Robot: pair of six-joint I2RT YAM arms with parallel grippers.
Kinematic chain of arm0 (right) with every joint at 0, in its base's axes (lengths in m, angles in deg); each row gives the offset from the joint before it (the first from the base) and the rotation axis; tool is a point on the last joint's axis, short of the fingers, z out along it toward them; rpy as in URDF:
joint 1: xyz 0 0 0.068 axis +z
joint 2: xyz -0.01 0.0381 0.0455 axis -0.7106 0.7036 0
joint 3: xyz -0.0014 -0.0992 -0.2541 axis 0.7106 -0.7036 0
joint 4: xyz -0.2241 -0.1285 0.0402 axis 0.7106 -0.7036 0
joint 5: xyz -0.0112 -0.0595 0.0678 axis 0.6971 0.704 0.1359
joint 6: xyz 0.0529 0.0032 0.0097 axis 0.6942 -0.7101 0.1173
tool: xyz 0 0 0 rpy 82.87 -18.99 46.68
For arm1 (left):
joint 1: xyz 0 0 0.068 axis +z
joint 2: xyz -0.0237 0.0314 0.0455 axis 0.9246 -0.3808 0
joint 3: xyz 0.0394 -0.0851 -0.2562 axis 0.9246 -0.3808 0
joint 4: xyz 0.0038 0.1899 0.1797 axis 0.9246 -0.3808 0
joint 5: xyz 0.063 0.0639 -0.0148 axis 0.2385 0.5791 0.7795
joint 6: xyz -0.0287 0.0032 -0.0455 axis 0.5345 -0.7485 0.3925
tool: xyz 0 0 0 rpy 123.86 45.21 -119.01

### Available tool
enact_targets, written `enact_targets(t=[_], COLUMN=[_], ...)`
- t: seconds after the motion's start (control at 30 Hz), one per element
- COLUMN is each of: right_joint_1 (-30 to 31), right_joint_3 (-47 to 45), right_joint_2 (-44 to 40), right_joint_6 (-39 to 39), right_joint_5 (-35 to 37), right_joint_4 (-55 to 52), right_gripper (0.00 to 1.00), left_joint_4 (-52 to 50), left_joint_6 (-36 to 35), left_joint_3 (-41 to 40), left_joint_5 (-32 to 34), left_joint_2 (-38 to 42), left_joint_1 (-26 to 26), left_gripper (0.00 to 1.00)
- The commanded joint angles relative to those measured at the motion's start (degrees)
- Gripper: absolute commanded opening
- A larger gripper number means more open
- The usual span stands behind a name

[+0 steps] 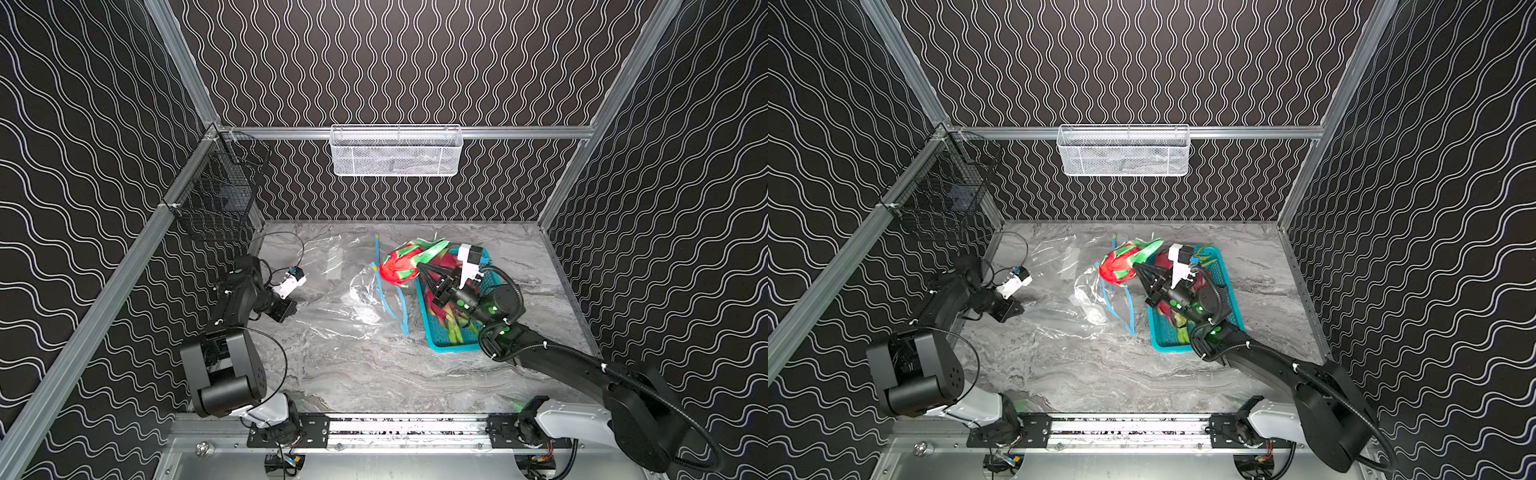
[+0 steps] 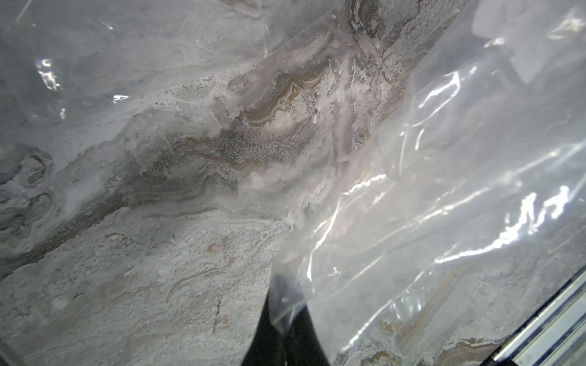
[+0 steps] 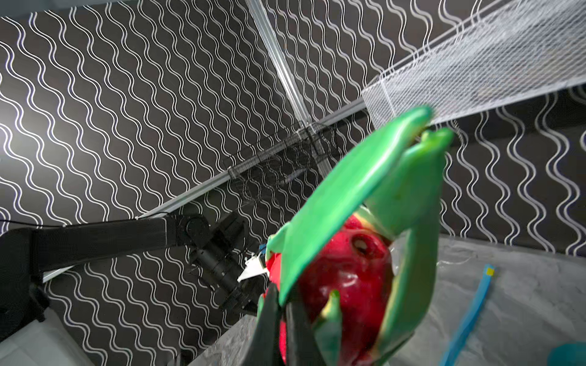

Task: Open the zip-top bag and take out the dragon fruit
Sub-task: Place the dragon fruit in the basket.

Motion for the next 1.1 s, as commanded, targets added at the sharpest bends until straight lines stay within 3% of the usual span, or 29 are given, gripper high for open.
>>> enact_targets(t=[0.0, 0.2, 0.37, 0.57, 0.63, 0.77, 0.8, 0.93, 1.07], right_joint_1=[-1.79, -5.18, -7.70, -10.76, -11.37, -12.31, -14.00, -16.60, -17.16], right_joint_3=[1.02, 7.32, 15.03, 21.83, 23.39, 23.66, 23.71, 24.76, 28.08], right_joint_2=[-3.50, -11.37, -13.85, -12.66, -11.78, -7.88, -6.46, 1.12, 8.86], right_joint_6=[-2.43, -8.54, -9.07, -9.08, -9.83, -12.61, -13.31, -15.31, -17.31], right_joint_5=[1.48, 5.03, 10.37, 17.89, 19.74, 23.41, 23.51, 20.94, 20.23], right_joint_4=[-5.81, -41.00, -70.54, -94.49, -97.68, -99.10, -98.78, -97.41, -96.09], right_gripper=[0.00, 0.00, 0.00, 0.00, 0.00, 0.00, 0.00, 0.00, 0.28], left_joint_4=[0.79, 1.38, 4.83, 6.46, 7.05, 8.69, 8.64, 7.25, 0.37], left_joint_6=[-0.41, 10.13, 21.04, 23.60, 23.83, 24.78, 24.68, 23.54, 24.82], left_joint_3=[1.55, 10.46, 18.03, 19.98, 19.60, 19.72, 20.06, 23.47, 32.42], left_joint_5=[0.36, -2.76, -6.51, -3.34, -2.44, -1.06, -0.60, 1.93, -2.63], left_joint_2=[0.04, -1.48, -3.40, -6.49, -7.18, -7.87, -7.96, -7.68, -9.35], left_joint_1=[0.02, -0.03, -0.49, -7.25, -9.33, -11.04, -11.13, -10.82, -6.83], left_gripper=[0.00, 0.00, 0.00, 0.02, 0.14, 0.67, 0.74, 0.90, 0.99])
